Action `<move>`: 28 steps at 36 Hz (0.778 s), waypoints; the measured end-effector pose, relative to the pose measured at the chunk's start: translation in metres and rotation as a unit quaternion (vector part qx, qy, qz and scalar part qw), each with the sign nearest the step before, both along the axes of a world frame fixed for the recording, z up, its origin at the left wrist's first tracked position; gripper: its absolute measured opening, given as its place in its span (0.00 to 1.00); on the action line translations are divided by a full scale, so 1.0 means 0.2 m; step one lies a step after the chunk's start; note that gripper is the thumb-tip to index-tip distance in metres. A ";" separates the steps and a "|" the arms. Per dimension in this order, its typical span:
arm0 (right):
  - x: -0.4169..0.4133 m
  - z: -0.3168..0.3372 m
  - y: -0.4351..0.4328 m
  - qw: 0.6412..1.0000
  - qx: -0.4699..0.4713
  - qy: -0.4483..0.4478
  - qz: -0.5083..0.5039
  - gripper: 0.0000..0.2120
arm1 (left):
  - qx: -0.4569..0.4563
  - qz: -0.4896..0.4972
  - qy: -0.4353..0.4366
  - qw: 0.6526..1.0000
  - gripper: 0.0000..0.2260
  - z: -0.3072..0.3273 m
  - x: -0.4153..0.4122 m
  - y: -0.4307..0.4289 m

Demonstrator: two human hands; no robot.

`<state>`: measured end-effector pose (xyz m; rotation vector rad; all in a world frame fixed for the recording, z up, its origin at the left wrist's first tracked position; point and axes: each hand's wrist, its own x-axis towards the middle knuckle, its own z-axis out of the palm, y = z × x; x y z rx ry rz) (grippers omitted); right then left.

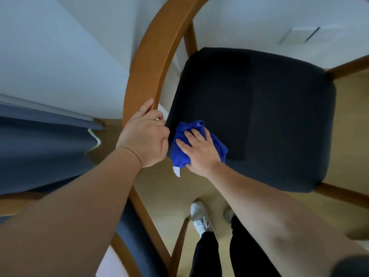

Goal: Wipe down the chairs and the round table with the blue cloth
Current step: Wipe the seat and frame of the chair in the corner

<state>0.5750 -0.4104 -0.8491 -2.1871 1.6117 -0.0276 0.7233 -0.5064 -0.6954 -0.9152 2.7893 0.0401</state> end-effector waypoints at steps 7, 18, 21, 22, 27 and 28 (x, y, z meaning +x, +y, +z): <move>-0.09 -0.02 0.14 1.000 -0.017 0.000 0.009 0.33 | 0.000 -0.009 0.011 1.000 0.20 -0.01 0.01 0.00; -0.53 0.00 0.57 0.999 0.002 0.033 0.016 0.34 | 0.001 -0.095 -0.062 0.994 0.17 0.01 -0.01 0.00; -0.72 0.02 0.71 0.997 0.020 0.059 -0.038 0.37 | 0.000 -0.096 -0.103 0.990 0.16 0.03 -0.03 0.00; -0.79 0.03 0.76 0.995 0.026 0.064 -0.067 0.37 | 0.001 -0.092 -0.112 0.989 0.16 0.03 -0.03 0.00; -1.12 0.07 1.00 0.973 0.038 0.059 -0.221 0.40 | 0.003 -0.085 -0.107 0.991 0.14 0.03 -0.05 0.02; -1.15 0.07 1.02 0.967 0.046 0.050 -0.247 0.44 | -0.001 -0.083 -0.109 0.991 0.15 0.03 -0.05 0.02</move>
